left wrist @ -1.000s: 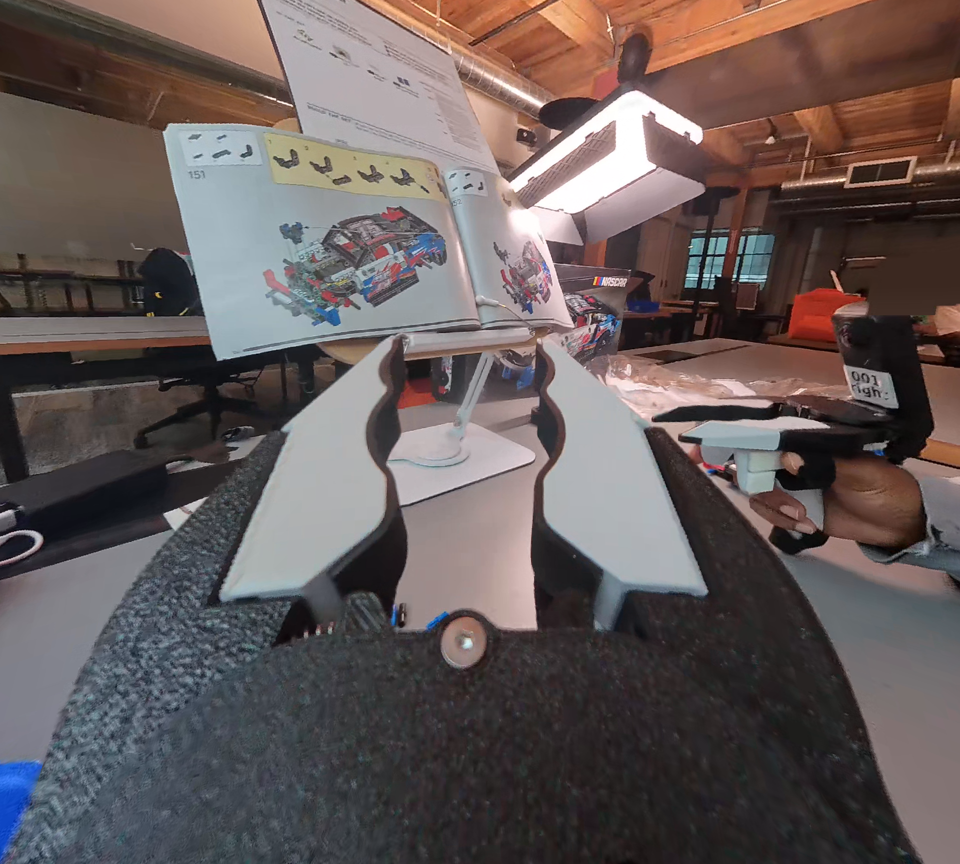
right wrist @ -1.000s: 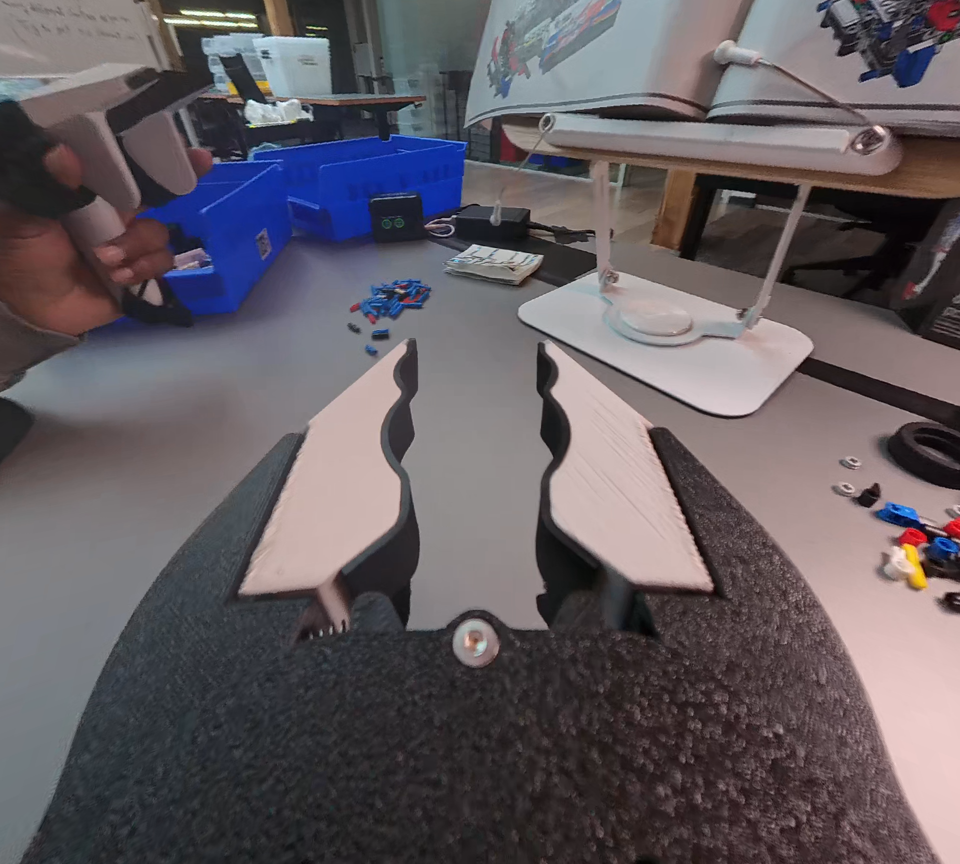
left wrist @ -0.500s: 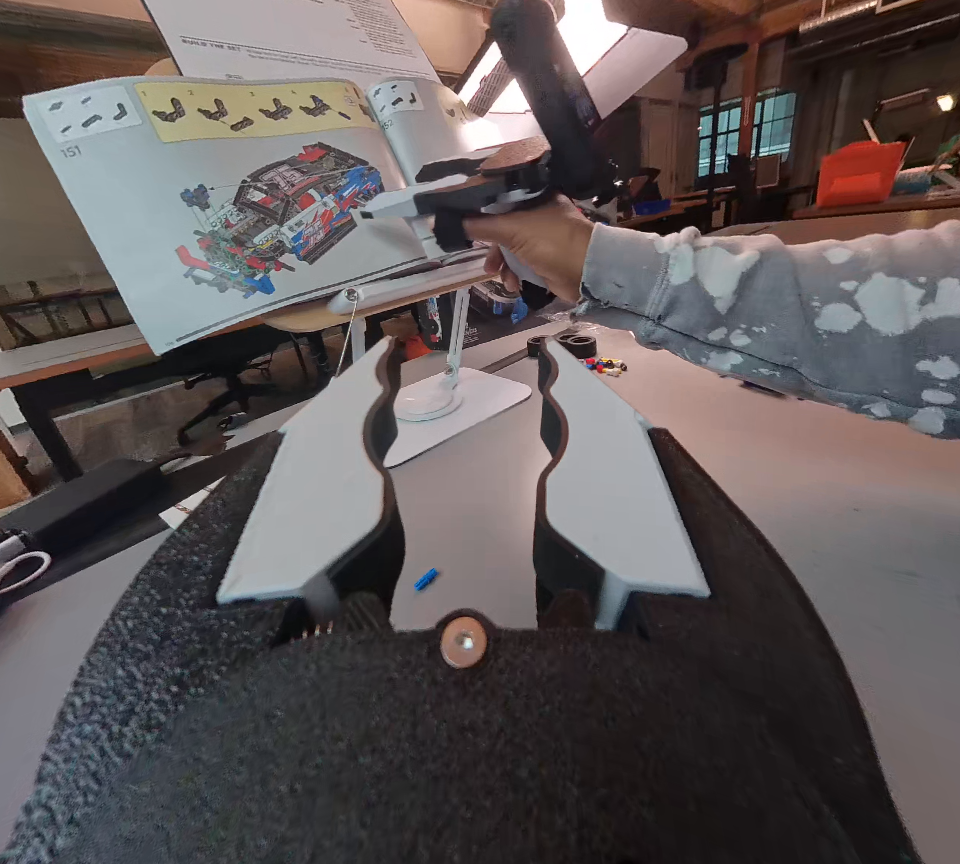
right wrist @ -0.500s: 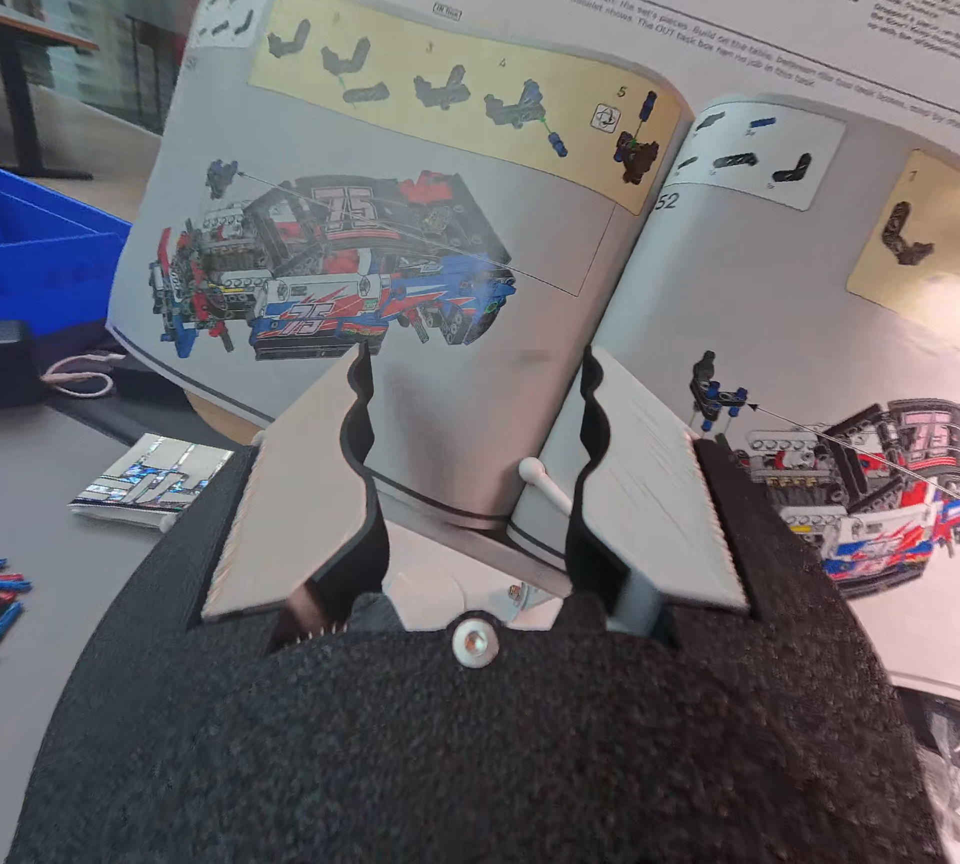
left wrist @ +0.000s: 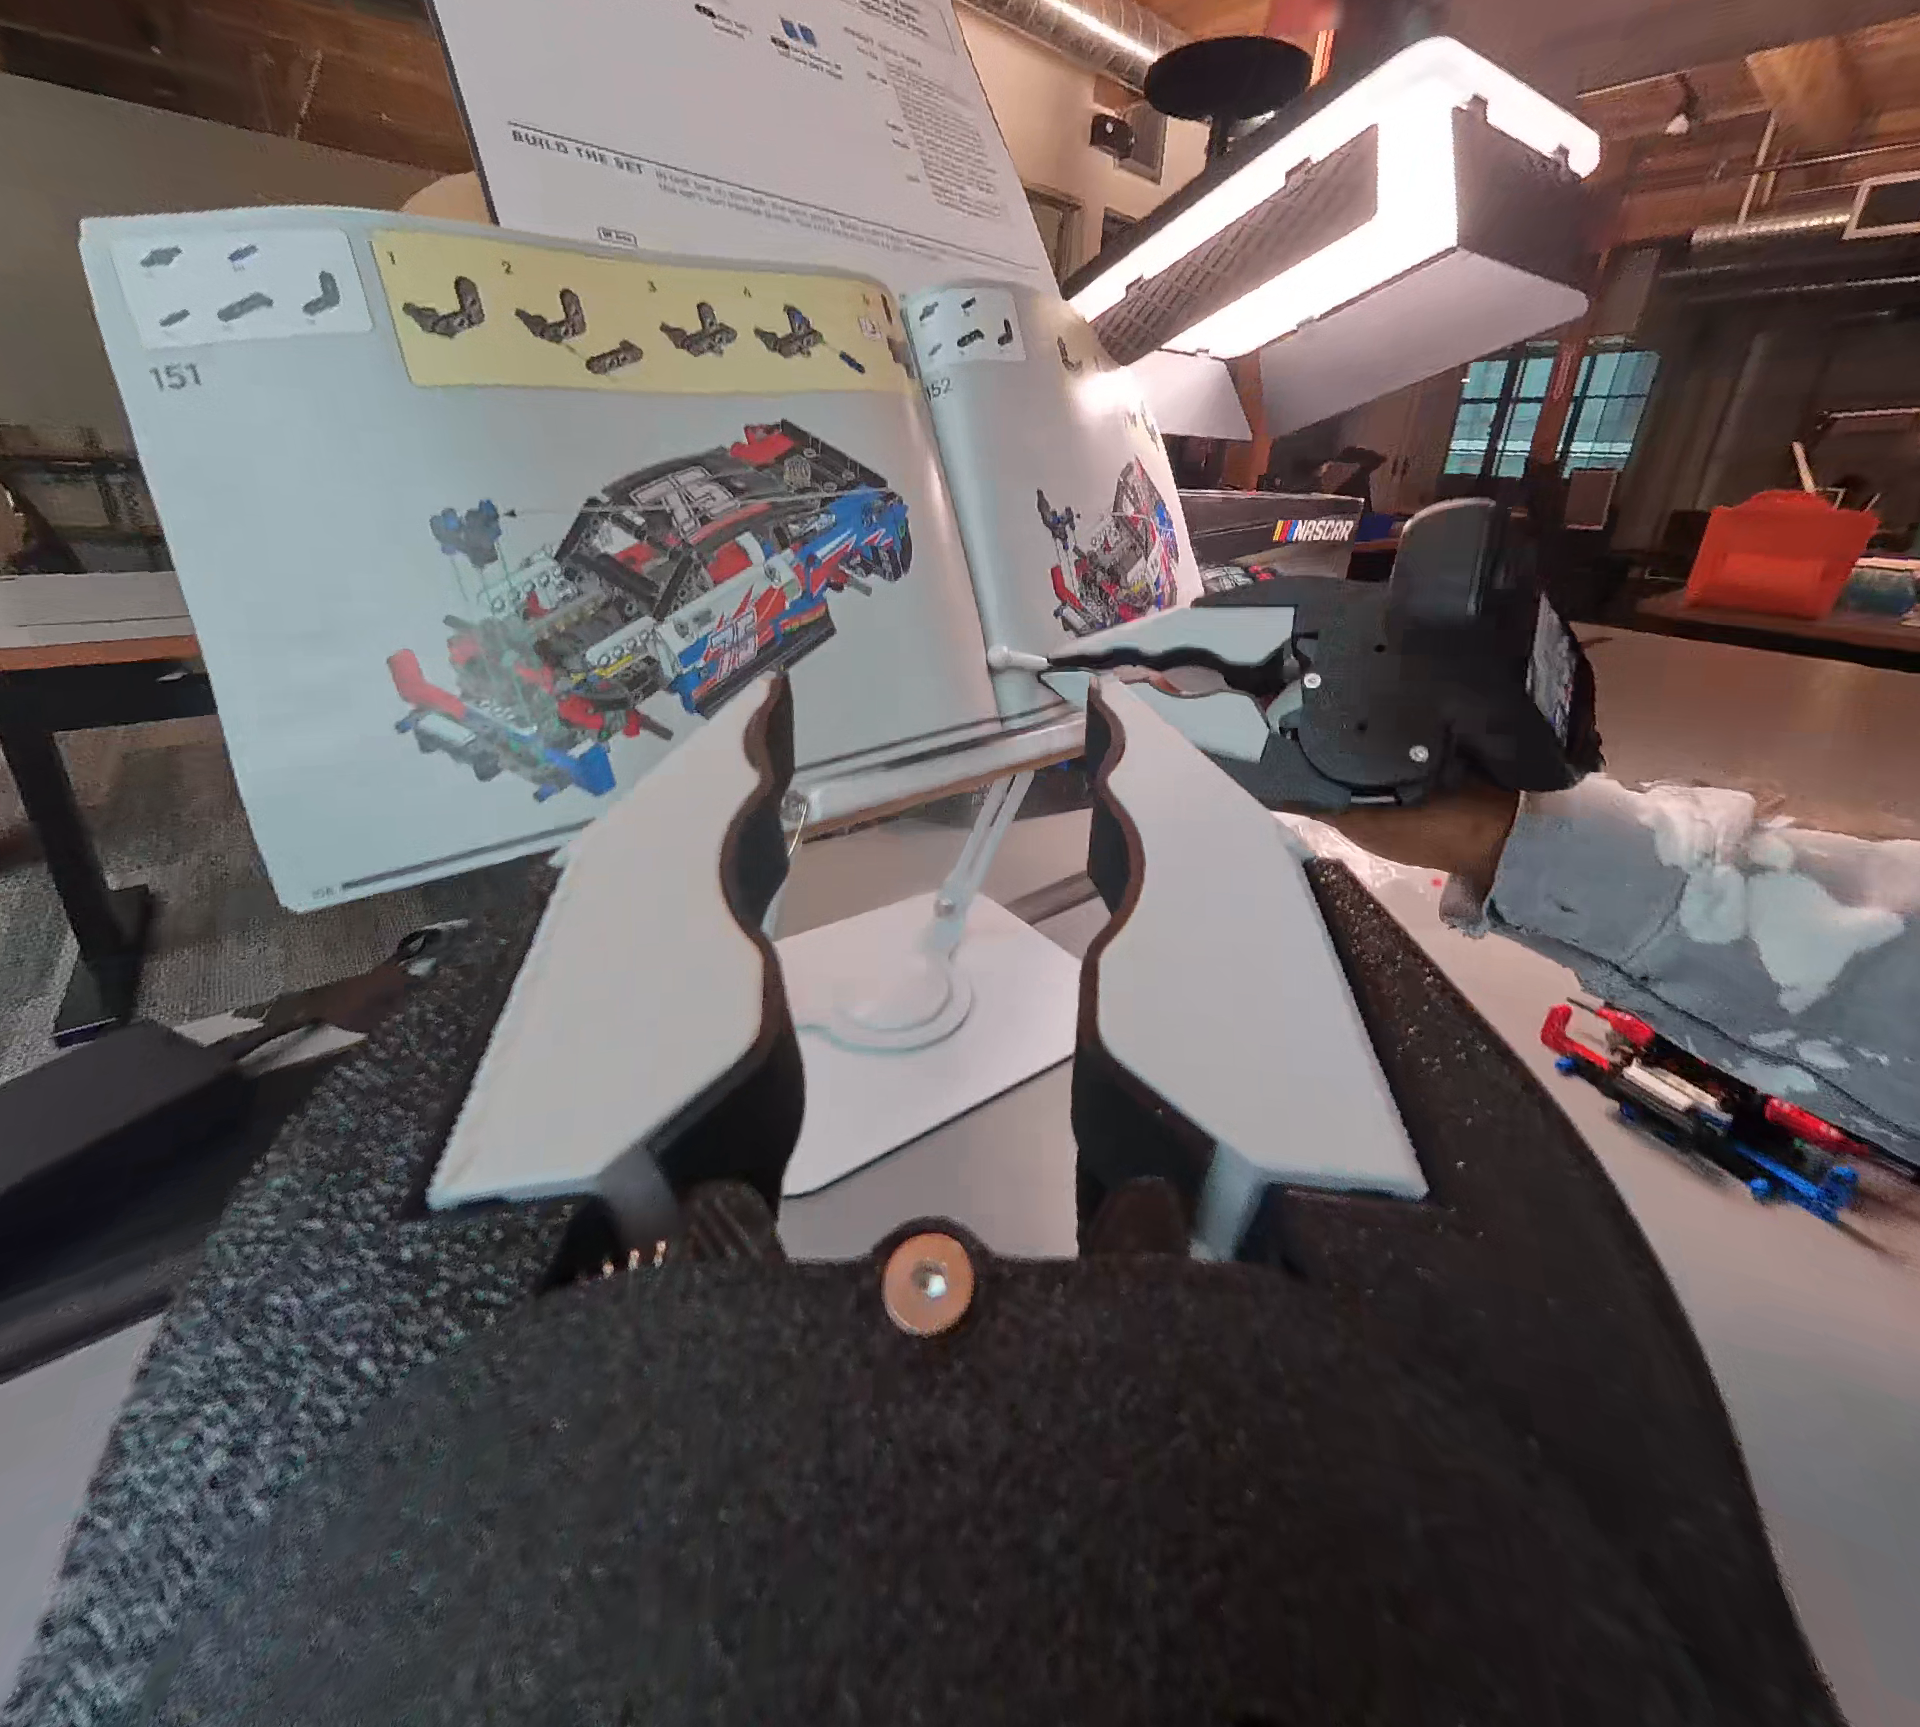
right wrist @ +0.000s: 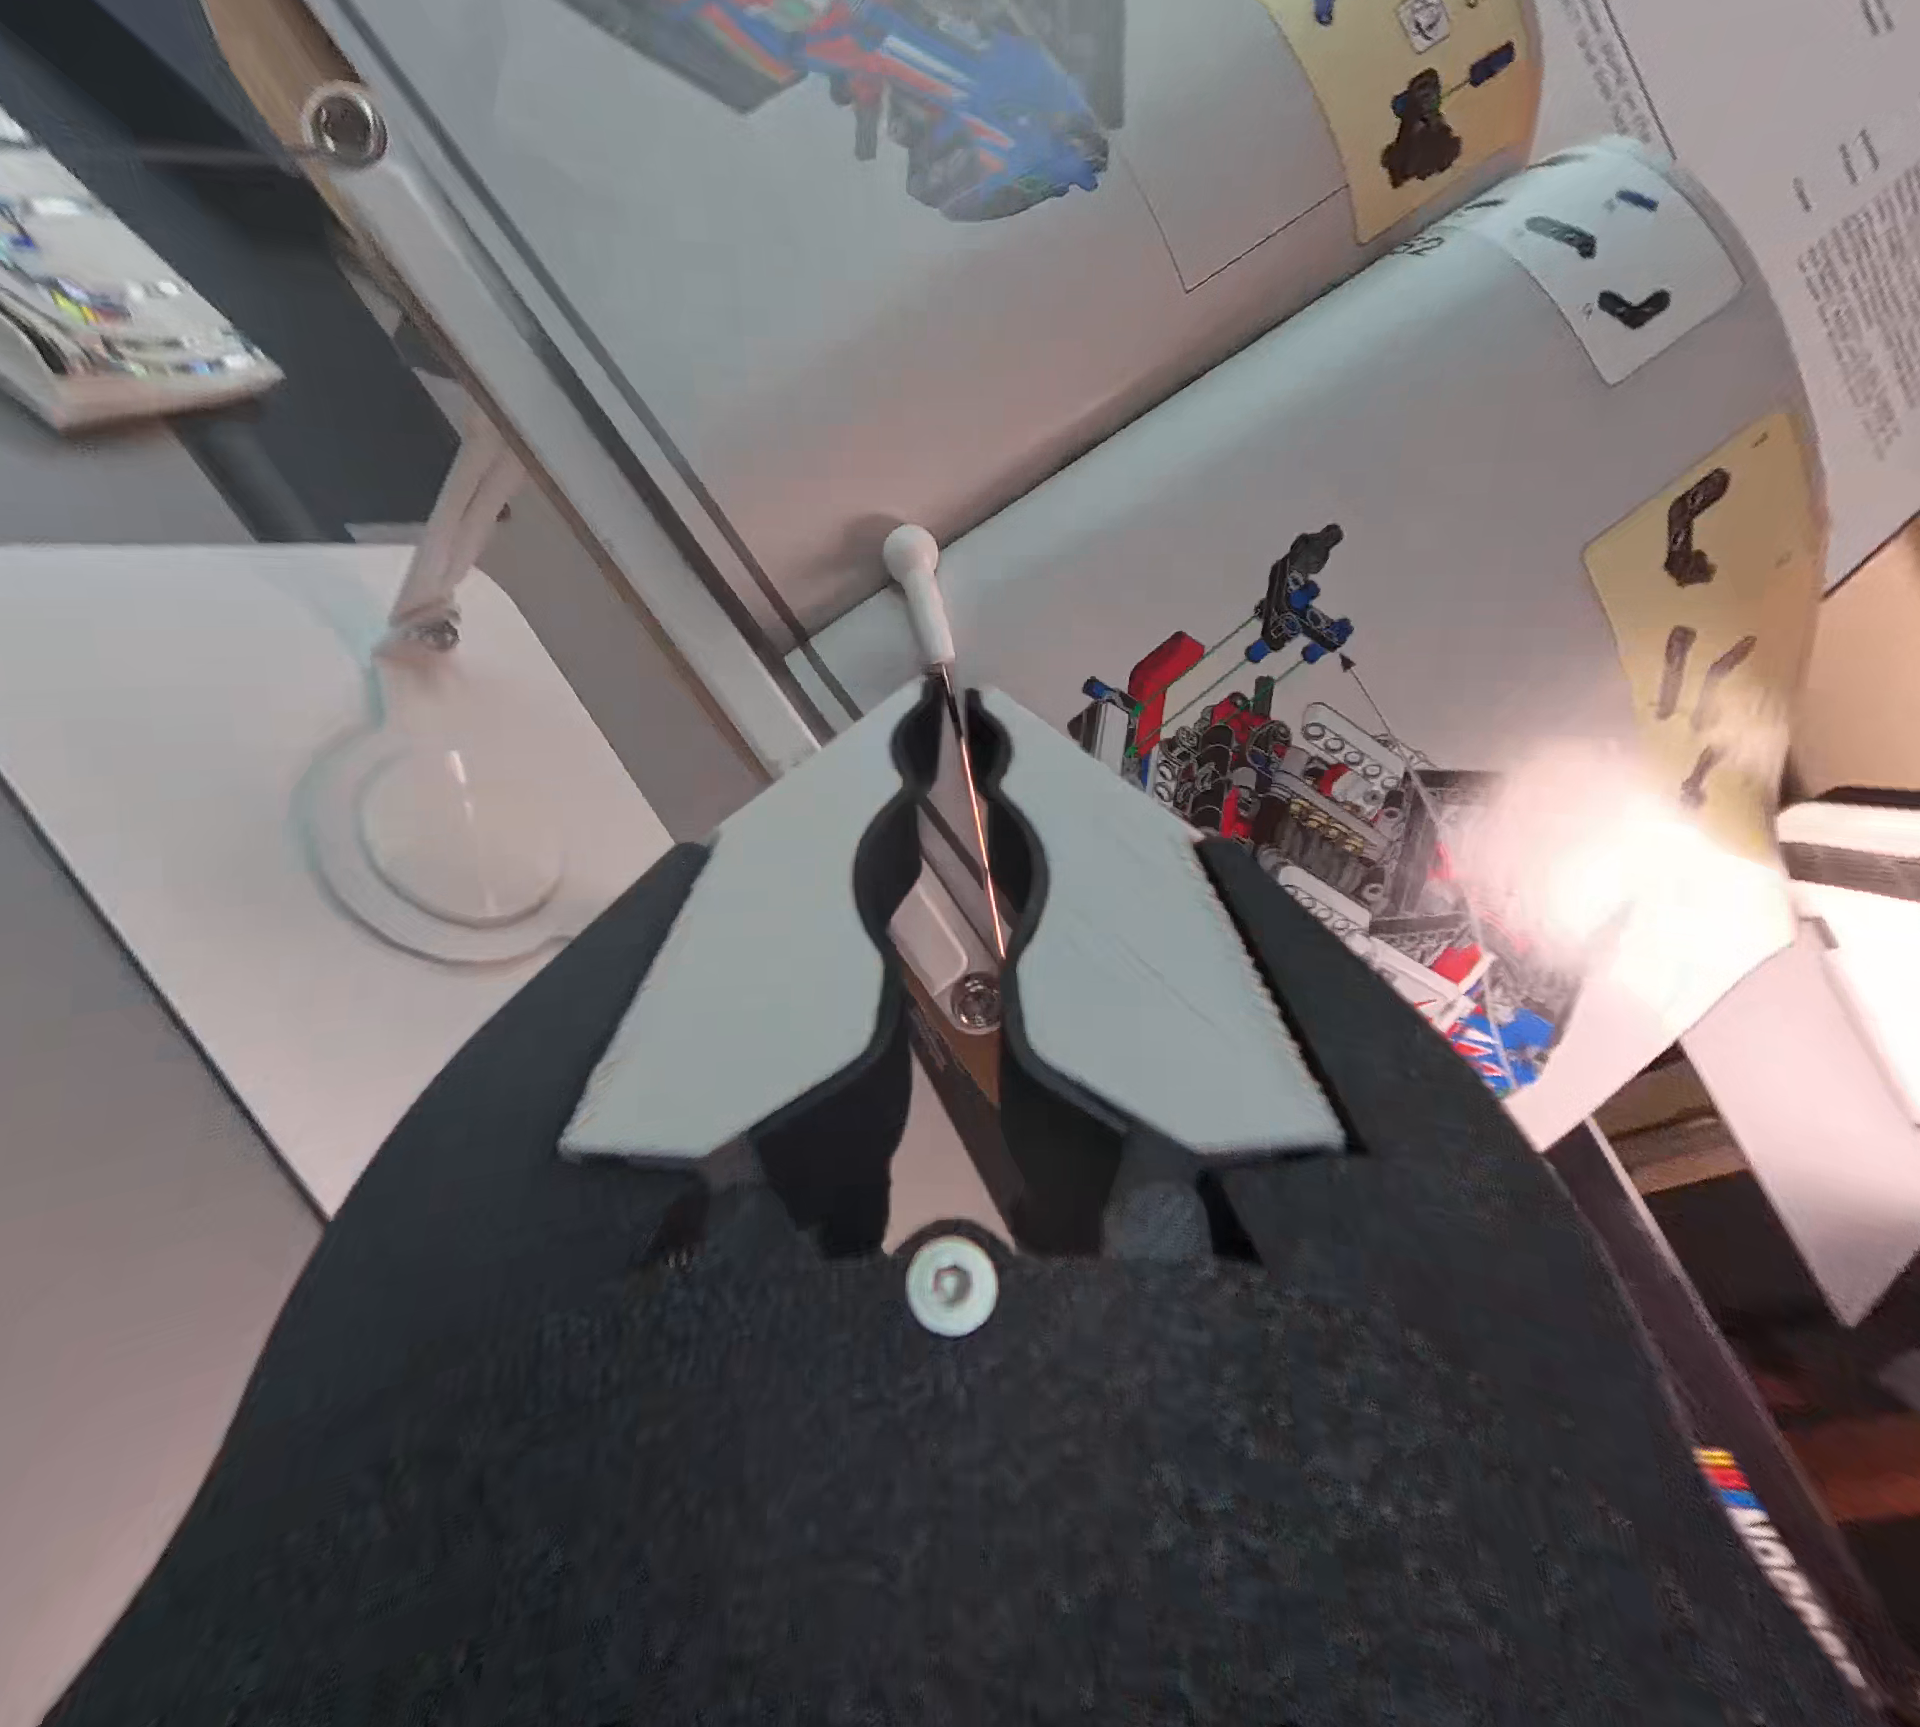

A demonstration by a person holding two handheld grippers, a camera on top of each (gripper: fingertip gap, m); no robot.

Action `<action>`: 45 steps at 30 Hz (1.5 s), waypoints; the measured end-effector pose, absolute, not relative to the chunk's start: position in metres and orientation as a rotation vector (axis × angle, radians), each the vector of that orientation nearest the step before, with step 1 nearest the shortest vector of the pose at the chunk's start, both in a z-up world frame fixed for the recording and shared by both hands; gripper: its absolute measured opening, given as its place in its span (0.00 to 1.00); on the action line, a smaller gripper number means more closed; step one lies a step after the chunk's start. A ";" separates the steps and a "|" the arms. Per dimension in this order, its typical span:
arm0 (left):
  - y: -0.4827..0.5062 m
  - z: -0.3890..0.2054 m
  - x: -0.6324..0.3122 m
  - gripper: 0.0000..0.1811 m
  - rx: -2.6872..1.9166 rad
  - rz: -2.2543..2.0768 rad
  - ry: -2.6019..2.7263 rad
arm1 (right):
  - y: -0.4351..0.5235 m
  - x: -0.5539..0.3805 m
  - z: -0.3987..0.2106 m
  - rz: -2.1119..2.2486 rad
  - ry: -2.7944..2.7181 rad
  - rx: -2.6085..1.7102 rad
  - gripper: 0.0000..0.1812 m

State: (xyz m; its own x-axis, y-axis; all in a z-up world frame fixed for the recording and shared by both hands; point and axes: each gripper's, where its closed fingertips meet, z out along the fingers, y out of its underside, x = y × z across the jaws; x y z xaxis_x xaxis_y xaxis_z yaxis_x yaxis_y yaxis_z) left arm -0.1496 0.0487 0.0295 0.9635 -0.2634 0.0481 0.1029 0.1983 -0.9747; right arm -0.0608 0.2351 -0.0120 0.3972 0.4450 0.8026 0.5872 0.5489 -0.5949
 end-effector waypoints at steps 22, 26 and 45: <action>0.154 -0.006 -0.223 0.56 -1.655 0.020 -0.005 | 0.290 0.036 -0.019 0.732 -0.347 -1.550 0.04; 0.173 -0.013 -0.217 0.60 -1.664 0.091 0.012 | 0.285 0.039 -0.019 0.771 -0.365 -1.567 0.16; 0.147 0.029 -0.197 0.19 -1.450 0.202 -0.013 | 0.249 0.039 -0.019 0.737 -0.480 -1.514 0.19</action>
State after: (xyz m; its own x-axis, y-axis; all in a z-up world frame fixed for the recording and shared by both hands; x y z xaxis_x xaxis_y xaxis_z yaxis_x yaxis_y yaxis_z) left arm -0.1970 0.1468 0.0290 0.9829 0.1450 -0.1134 -0.1296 0.1071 -0.9858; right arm 0.0389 0.2493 -0.0187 0.7024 0.6937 -0.1594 -0.1343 -0.0908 -0.9868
